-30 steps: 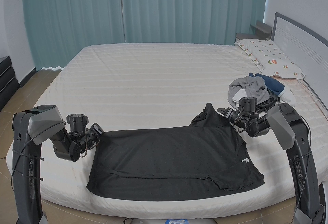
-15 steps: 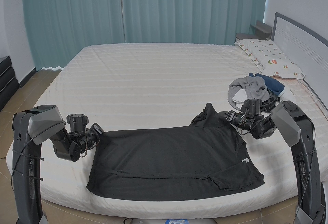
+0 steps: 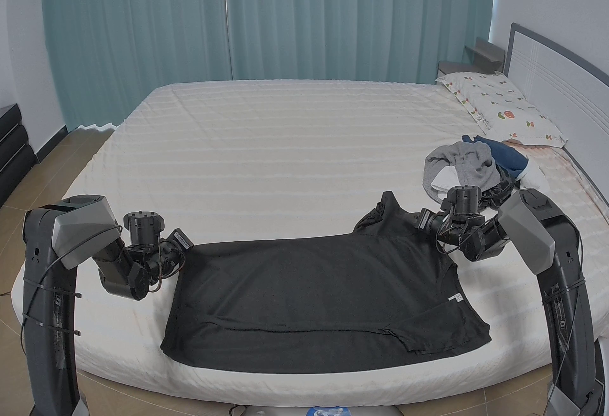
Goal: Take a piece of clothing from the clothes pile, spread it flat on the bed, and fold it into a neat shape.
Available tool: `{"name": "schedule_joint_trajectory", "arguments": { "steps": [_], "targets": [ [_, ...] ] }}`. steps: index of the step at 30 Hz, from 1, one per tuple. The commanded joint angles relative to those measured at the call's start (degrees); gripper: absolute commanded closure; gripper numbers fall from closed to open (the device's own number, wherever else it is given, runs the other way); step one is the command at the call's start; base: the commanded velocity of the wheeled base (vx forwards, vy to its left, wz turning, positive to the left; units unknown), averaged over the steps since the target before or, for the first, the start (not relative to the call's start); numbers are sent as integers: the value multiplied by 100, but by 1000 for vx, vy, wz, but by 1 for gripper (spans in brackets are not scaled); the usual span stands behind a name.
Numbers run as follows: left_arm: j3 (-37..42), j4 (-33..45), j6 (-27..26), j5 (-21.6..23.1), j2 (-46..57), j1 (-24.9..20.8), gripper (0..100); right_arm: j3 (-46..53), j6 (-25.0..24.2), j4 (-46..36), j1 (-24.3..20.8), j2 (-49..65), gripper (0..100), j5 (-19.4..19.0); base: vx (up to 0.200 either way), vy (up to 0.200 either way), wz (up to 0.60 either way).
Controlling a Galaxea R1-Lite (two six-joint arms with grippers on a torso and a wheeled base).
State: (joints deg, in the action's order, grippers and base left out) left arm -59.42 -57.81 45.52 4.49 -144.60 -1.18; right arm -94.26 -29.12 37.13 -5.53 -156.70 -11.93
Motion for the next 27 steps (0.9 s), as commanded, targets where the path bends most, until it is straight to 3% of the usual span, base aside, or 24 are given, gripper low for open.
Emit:
{"name": "schedule_joint_trajectory", "arguments": {
  "steps": [1, 16, 27],
  "targets": [
    [0, -2, 1, 0, -6, -5, 100, -14, -6, -4, 17, -1, 100, -2, 0, 0, 0],
    [-9, -11, 18, 26, 187, 22, 100, 206, -181, 119, 140, 473, 100, 7, 0, 0, 0],
    [141, -11, 18, -9, 416, 92, 100, 892, -243, 734, 290, 781, 100, -2, 0, 0, 0]
  ]
}}
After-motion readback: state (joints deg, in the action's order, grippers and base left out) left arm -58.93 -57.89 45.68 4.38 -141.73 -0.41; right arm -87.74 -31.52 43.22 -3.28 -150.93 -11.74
